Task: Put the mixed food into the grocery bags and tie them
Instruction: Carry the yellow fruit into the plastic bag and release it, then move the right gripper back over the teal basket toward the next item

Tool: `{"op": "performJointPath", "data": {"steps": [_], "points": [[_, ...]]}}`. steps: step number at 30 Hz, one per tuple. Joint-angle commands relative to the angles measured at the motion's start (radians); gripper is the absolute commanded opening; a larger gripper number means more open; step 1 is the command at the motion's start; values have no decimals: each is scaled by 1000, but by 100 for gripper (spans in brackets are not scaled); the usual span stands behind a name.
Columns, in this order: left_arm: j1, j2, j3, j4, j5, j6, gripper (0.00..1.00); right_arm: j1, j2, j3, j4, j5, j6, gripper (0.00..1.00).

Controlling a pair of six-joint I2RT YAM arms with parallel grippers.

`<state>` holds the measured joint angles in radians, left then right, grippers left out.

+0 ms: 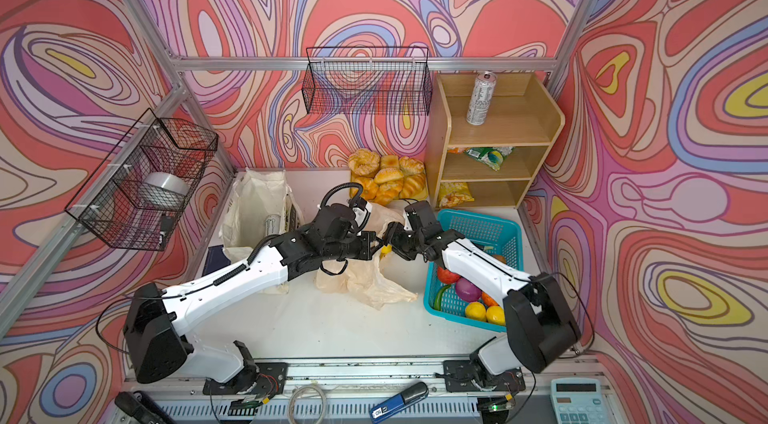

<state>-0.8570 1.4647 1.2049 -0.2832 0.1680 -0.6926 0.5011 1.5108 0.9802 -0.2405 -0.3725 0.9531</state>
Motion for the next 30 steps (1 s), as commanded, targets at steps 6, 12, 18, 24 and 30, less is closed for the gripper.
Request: {"op": "performJointPath", "data": {"steps": [6,12,18,24,30], "points": [[-8,19,21,-5,-22,-13,0,20,-41,71,-38,-47,-119,97],[-3,5,12,-14,-56,-3,0,7,-184,58,-206,-9,-184,95],[18,0,9,-31,-72,17,0,-39,-308,51,-404,27,-250,89],[39,6,13,-30,-84,30,0,-49,-292,56,-579,164,-352,81],[62,28,25,-46,-97,51,0,-49,-302,40,-531,69,-405,67]]}}
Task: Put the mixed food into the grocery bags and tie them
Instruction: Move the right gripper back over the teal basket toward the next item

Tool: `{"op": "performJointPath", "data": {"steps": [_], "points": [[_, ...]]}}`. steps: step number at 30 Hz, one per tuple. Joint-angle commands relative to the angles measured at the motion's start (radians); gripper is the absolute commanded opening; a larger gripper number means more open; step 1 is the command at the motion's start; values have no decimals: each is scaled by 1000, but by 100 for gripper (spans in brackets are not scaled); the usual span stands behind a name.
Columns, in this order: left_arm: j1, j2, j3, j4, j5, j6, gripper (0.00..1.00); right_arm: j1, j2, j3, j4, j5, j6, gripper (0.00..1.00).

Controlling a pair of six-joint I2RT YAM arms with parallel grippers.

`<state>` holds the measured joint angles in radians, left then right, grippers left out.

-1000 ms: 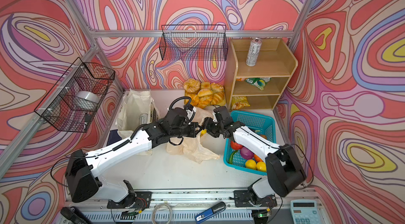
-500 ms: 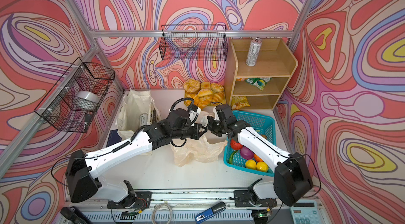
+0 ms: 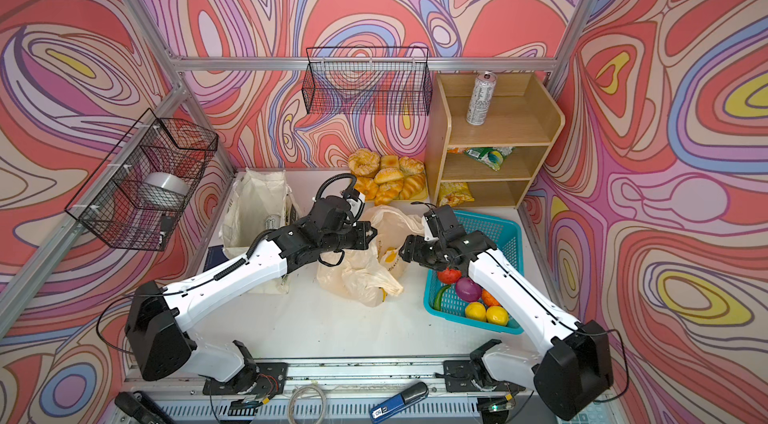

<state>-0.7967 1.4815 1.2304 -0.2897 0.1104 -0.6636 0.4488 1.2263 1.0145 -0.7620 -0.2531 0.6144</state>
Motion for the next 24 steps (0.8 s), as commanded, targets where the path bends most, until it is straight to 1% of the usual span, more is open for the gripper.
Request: {"op": "performJointPath", "data": {"steps": [1,3,5,9,12,16,20,24], "points": [[5,13,2,-44,-39,28,0,3,-29,15,-3,-76,-75,64],[8,15,3,-48,-42,39,0,4,-60,46,-8,-80,-98,59],[11,13,1,-54,-40,46,0,1,-83,96,-42,-40,-115,56],[11,10,-2,-57,-35,51,0,-1,-101,193,-113,129,-130,56],[12,6,-5,-63,-35,54,0,-14,-103,230,-133,233,-131,66],[13,1,-5,-71,-36,62,0,-26,-90,231,-137,291,-152,80],[13,0,-5,-75,-37,68,0,-42,-80,206,-114,345,-165,84],[14,-3,-8,-76,-40,70,0,-84,-63,194,-70,311,-181,84]]}}
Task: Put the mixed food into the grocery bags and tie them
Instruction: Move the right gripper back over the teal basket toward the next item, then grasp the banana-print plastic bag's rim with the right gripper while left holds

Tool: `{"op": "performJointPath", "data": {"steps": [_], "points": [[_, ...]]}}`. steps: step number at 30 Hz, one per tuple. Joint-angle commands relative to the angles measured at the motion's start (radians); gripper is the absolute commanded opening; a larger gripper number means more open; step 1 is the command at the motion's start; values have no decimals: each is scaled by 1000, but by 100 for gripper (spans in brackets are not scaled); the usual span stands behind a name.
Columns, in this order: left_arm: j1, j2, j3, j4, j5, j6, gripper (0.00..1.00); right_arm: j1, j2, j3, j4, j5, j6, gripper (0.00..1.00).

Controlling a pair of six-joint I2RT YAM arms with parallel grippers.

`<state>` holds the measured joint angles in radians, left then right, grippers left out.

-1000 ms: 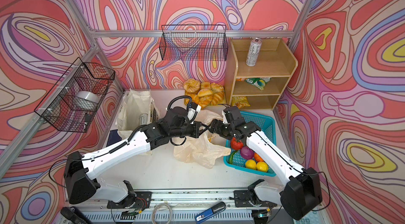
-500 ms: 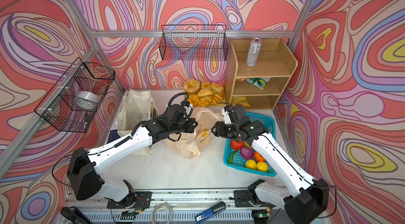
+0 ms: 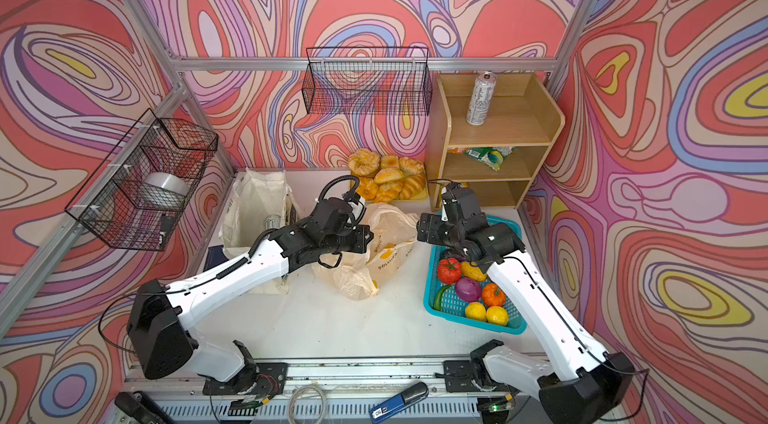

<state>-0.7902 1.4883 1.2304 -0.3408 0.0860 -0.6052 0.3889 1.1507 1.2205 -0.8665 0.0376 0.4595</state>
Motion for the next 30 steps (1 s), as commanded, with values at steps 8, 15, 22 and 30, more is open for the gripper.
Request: {"op": "performJointPath", "data": {"steps": [8,15,22,30], "points": [[9,-4,-2,-26,-15,18,0,-48,78,-22,100,-78,-41,61],[17,3,3,-20,-8,18,0,-54,61,-29,109,-120,-28,0],[50,39,59,-30,12,54,0,-59,30,36,76,-144,-14,0],[95,139,191,-59,94,126,0,-59,-3,85,75,-296,-5,24]]}}
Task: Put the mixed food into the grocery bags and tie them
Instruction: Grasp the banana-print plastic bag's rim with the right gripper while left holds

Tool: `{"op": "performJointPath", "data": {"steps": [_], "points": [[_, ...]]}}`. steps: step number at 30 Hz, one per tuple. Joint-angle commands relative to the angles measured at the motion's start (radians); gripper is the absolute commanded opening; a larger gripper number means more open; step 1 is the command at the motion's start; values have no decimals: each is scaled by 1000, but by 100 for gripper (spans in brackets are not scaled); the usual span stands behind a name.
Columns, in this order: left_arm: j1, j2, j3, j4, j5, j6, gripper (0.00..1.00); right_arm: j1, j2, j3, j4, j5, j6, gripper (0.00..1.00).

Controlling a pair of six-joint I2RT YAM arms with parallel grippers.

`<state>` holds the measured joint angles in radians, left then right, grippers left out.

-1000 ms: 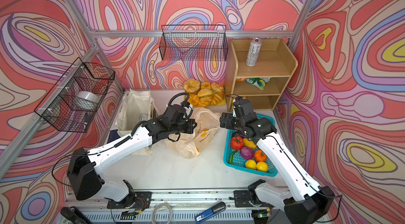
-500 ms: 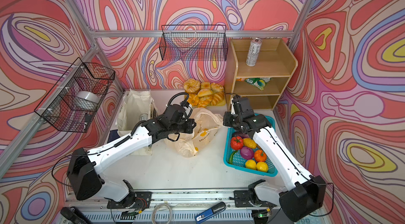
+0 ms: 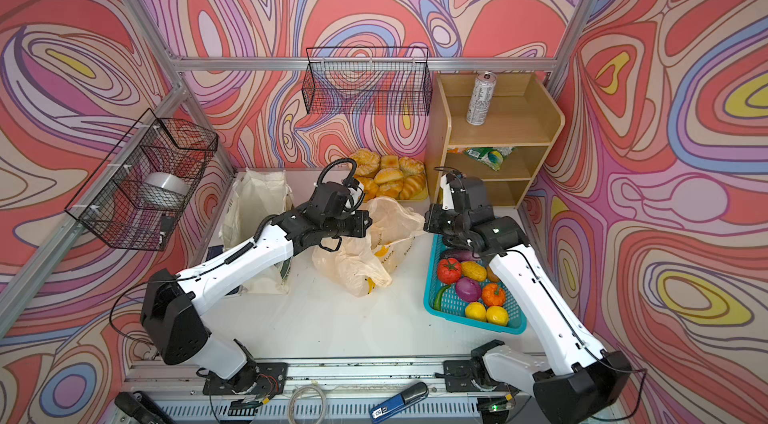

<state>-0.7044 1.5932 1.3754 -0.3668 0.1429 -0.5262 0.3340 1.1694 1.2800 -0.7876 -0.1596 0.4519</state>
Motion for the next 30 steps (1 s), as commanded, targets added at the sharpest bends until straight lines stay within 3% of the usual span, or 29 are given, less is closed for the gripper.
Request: {"op": "performJointPath", "data": {"steps": [1,3,5,11,16,30], "points": [[9,45,56,-38,43,55,0,-4,-21,28,-3,-157,-4,34],[11,61,63,-41,53,62,0,-2,-25,15,4,-254,-6,52],[11,71,61,-42,58,65,0,14,-43,-12,11,-316,-6,64],[11,76,44,-32,60,56,0,78,-80,-141,-6,-355,-7,77],[11,86,43,-38,58,55,0,158,-95,-236,44,-384,49,79],[11,106,42,-30,65,48,0,275,-59,-299,156,-385,130,65]]}}
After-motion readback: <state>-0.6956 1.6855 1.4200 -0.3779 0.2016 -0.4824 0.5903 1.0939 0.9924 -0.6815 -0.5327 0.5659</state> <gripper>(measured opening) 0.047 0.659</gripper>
